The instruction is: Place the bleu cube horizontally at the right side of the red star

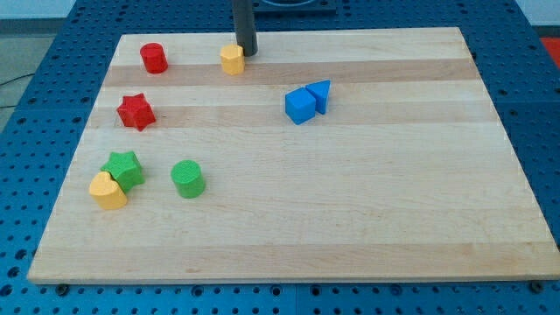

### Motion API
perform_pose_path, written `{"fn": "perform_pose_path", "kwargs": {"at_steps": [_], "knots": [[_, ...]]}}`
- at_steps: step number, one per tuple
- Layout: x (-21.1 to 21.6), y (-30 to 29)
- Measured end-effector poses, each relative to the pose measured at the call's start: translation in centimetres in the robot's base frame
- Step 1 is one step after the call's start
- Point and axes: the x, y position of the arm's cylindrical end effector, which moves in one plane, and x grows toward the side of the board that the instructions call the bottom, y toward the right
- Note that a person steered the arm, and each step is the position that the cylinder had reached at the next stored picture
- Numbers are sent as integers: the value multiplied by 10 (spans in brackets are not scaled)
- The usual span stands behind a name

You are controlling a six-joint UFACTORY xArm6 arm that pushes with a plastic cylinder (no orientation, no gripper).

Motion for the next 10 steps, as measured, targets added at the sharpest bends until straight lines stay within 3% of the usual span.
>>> {"fn": "perform_pose_path", "kwargs": {"at_steps": [1, 2, 3, 5, 6, 7, 8, 9, 10], "knots": [[1, 15], [19, 124], [71, 184], [159, 126], [163, 100], [151, 134], [118, 111], [113, 66], [139, 57]]}}
